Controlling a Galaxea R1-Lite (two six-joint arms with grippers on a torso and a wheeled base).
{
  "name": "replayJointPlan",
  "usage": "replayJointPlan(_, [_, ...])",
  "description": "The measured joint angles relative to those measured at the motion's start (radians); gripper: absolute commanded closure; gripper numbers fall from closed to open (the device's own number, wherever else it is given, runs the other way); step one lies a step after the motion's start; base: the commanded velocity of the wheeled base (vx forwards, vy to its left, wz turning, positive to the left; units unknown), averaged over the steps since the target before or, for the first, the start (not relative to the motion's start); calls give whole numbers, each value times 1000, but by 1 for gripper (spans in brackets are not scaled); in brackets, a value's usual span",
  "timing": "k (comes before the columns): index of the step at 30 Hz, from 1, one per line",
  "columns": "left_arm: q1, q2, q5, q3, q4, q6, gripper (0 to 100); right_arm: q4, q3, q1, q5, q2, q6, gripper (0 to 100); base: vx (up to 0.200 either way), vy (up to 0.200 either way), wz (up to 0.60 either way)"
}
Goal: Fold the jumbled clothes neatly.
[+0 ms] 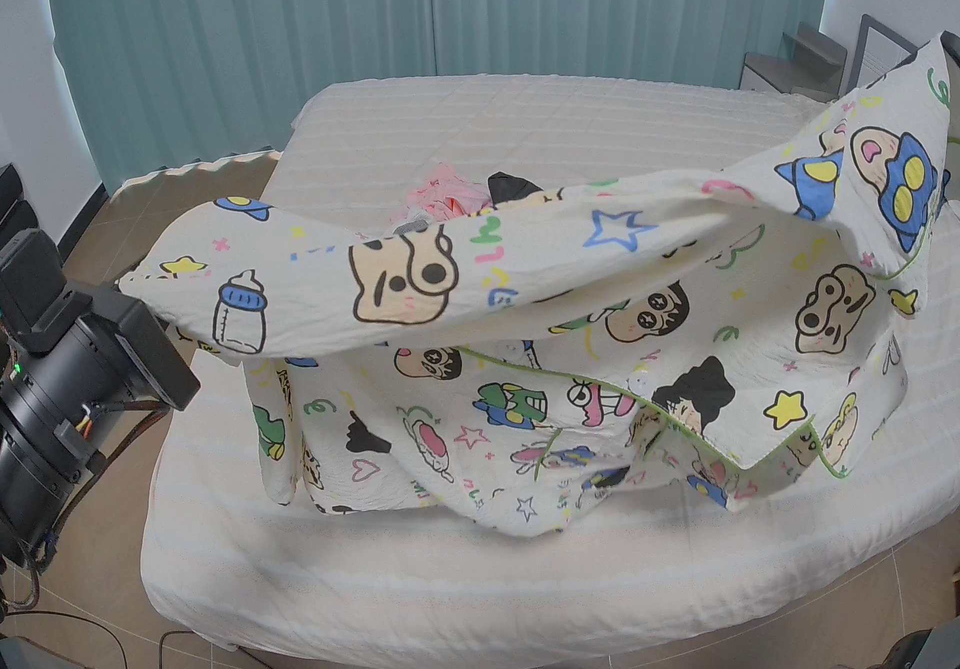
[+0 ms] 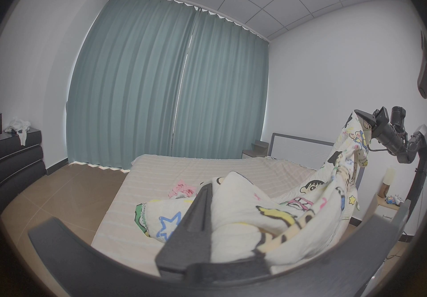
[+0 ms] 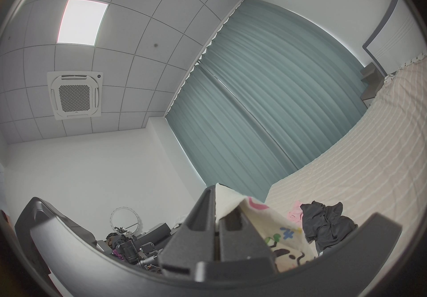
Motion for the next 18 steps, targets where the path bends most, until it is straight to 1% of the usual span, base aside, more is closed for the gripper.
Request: replayJointPlan(18, [0,-9,-1,10,3,7,100,3,26,-1,0,-7,1,100,0,-200,0])
